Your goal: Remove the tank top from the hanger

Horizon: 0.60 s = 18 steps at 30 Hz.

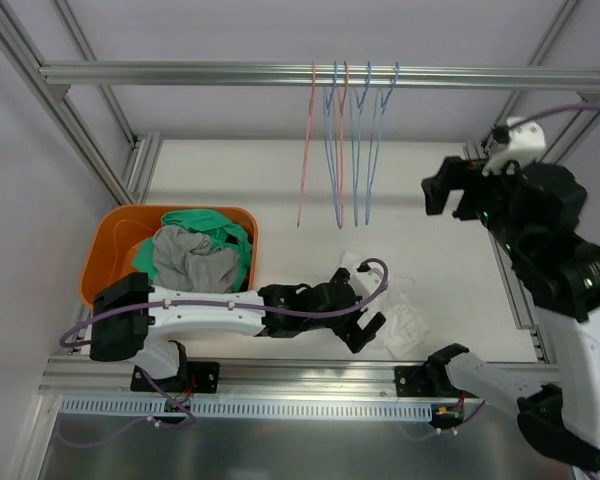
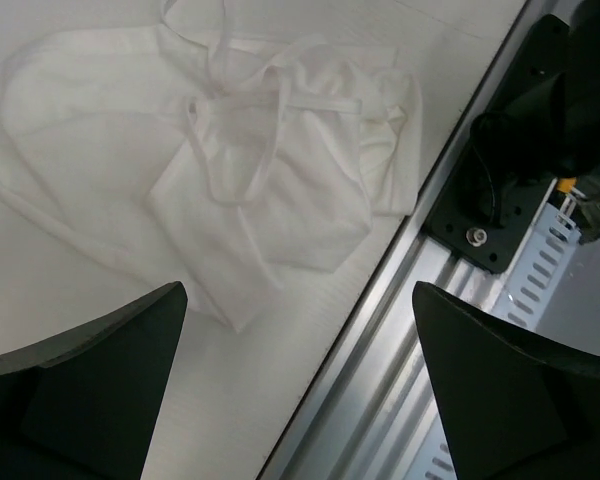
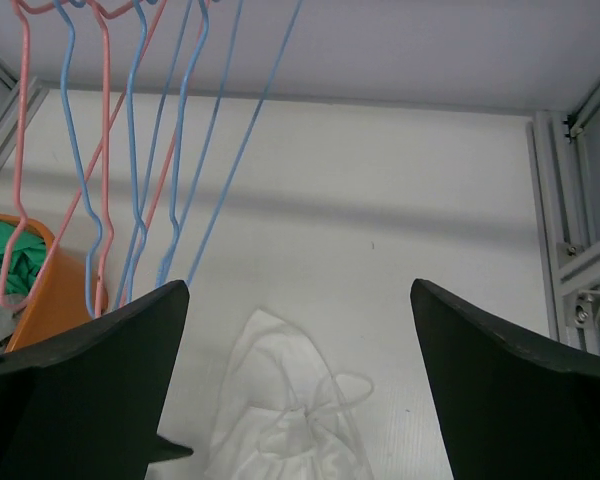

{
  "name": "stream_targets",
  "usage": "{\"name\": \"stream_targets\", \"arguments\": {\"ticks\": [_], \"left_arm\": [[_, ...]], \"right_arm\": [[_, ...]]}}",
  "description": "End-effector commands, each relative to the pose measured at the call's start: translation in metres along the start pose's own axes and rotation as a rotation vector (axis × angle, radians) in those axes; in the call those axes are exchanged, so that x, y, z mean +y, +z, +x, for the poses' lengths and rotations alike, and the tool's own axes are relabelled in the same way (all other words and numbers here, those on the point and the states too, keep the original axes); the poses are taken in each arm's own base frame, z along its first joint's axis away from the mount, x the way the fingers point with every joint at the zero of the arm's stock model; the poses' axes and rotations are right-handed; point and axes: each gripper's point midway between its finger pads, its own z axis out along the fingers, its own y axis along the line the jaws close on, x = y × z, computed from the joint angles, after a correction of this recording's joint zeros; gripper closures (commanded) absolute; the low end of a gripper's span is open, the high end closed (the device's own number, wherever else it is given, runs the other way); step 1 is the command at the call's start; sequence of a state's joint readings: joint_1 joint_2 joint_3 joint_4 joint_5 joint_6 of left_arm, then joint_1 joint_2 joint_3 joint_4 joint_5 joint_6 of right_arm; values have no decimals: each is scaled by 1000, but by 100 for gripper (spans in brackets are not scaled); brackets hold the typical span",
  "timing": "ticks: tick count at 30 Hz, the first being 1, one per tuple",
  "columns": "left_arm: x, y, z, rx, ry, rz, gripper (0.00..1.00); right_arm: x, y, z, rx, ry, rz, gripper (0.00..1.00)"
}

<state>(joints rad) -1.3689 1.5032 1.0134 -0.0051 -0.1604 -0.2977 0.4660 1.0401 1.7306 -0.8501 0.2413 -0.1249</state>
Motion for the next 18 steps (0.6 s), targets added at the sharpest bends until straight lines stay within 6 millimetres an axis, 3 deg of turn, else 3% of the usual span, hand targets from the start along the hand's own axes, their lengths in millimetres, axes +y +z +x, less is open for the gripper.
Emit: {"name": "stream_targets", "arguments": {"ticks": [1, 3, 5, 6, 7, 9, 10, 12, 14, 15, 18], "left_arm": [[-2, 21, -27, -65, -13, -60, 1], [1, 41, -17, -31, -25, -94, 1], [-5, 54, -26, -36, -31, -86, 2], [-6, 69, -16, -3, -25, -87, 1], [-12, 74, -25, -16, -28, -74, 1], [-12, 97, -10, 27, -16, -83, 1], [-14, 103, -16, 16, -17, -82, 1], [-4, 123, 5, 61, 1, -135, 1], [3, 133, 14, 82, 2, -176, 1], [10, 140, 34, 133, 12, -206, 1], [26, 145, 59, 196, 31, -285, 1]], "right_arm": [[-29, -63, 7, -88, 13, 51, 1], [-32, -78, 18, -102, 19, 35, 1], [-35, -101, 25, -121, 19, 10, 0], [-35, -106, 27, -122, 16, 1, 0], [-33, -113, 32, -113, 5, -23, 1], [-30, -120, 36, -109, -3, -53, 0], [-25, -123, 40, -100, -9, -84, 0], [-22, -131, 43, -112, -13, -118, 1], [-16, -139, 44, -126, -12, -169, 1], [-14, -142, 45, -131, -14, -184, 1], [-10, -152, 45, -155, -6, -219, 1]]}}
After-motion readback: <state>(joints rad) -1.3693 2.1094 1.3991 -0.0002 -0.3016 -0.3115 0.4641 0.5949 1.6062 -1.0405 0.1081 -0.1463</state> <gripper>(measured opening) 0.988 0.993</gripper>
